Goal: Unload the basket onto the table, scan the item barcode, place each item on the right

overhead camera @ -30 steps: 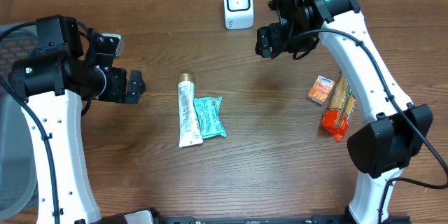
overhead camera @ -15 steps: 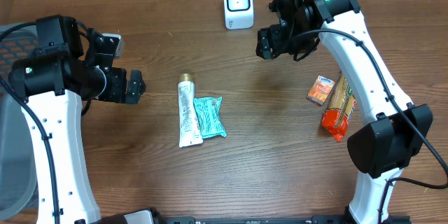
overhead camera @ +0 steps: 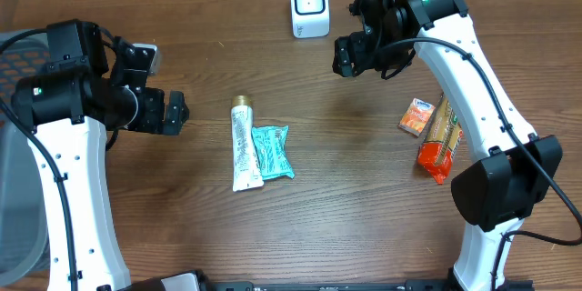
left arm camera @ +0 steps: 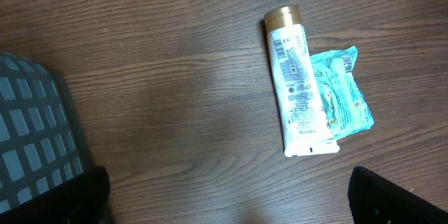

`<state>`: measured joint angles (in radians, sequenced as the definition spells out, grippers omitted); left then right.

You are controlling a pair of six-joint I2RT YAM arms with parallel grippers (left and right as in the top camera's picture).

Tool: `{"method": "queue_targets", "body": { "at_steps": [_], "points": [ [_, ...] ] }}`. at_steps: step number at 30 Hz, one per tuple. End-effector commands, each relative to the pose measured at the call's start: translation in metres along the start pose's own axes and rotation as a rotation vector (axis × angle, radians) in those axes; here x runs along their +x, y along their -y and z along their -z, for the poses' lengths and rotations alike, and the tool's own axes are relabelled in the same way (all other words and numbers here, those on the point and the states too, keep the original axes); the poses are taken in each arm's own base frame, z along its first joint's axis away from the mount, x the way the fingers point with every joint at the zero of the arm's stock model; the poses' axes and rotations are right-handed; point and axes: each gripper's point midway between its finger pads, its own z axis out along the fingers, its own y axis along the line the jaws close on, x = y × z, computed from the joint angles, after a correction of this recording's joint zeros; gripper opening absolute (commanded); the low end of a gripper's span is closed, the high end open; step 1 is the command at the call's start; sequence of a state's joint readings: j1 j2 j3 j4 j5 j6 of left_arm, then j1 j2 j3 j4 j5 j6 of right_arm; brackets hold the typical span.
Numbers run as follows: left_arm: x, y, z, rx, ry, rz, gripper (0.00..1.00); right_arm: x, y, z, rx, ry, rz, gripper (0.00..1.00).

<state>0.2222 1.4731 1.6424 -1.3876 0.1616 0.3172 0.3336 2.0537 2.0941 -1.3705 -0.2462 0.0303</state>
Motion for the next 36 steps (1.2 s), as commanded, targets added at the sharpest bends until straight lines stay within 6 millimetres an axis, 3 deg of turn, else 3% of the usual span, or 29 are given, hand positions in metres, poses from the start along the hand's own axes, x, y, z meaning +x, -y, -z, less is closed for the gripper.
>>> {"method": "queue_targets", "body": {
  "at_steps": [1, 36],
  "points": [
    [-0.0026, 0.0023, 0.0047, 0.006, 0.02, -0.004, 1.0, -0.0005, 0.0028, -0.0027, 0.011, -0.002, -0.005, 0.9],
    [-0.0026, 0.0023, 0.0047, 0.006, 0.02, -0.004, 1.0, 0.0037, 0.0033, -0.0026, 0.013, -0.019, -0.005, 0.9]
  ]
}}
